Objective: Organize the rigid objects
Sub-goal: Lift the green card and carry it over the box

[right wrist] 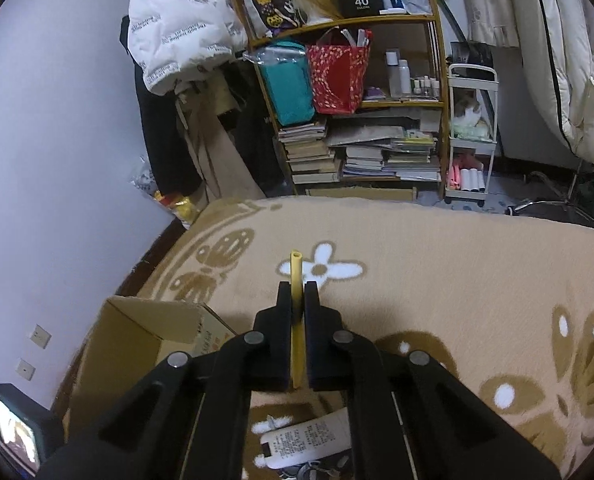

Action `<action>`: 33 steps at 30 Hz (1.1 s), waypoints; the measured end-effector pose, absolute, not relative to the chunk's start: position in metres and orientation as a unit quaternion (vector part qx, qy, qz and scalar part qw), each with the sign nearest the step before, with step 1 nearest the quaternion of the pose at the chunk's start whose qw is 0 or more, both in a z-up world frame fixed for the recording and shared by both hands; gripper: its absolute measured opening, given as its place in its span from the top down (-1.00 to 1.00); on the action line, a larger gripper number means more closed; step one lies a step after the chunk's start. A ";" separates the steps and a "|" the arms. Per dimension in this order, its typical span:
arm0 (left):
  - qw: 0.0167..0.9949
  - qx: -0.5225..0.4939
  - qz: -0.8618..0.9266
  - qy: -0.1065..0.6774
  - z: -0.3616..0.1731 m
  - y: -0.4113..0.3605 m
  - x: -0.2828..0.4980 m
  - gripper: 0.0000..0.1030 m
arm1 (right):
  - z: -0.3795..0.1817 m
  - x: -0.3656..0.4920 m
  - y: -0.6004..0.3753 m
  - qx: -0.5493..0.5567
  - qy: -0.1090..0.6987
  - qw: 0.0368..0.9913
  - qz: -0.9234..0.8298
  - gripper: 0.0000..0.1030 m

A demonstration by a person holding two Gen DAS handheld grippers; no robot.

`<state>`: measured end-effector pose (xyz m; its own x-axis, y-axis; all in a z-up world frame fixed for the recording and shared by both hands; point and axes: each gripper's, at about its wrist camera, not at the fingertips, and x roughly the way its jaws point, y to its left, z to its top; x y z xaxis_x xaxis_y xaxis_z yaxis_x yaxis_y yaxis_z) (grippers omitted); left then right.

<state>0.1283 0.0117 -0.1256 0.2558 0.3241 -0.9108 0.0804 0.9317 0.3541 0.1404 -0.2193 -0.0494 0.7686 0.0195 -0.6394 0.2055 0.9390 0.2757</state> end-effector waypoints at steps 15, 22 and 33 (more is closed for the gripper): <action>0.774 0.172 0.080 0.604 -0.126 0.008 0.128 0.44 | 0.032 0.108 -0.189 0.139 0.240 0.961 -0.003 0.88; 0.774 0.171 0.080 0.604 -0.126 0.008 0.127 0.44 | 0.037 0.105 -0.153 0.114 0.239 0.963 0.043 0.88; 0.774 0.173 0.080 0.604 -0.126 0.008 0.128 0.43 | -0.010 0.109 -0.124 0.127 0.297 0.943 0.077 0.88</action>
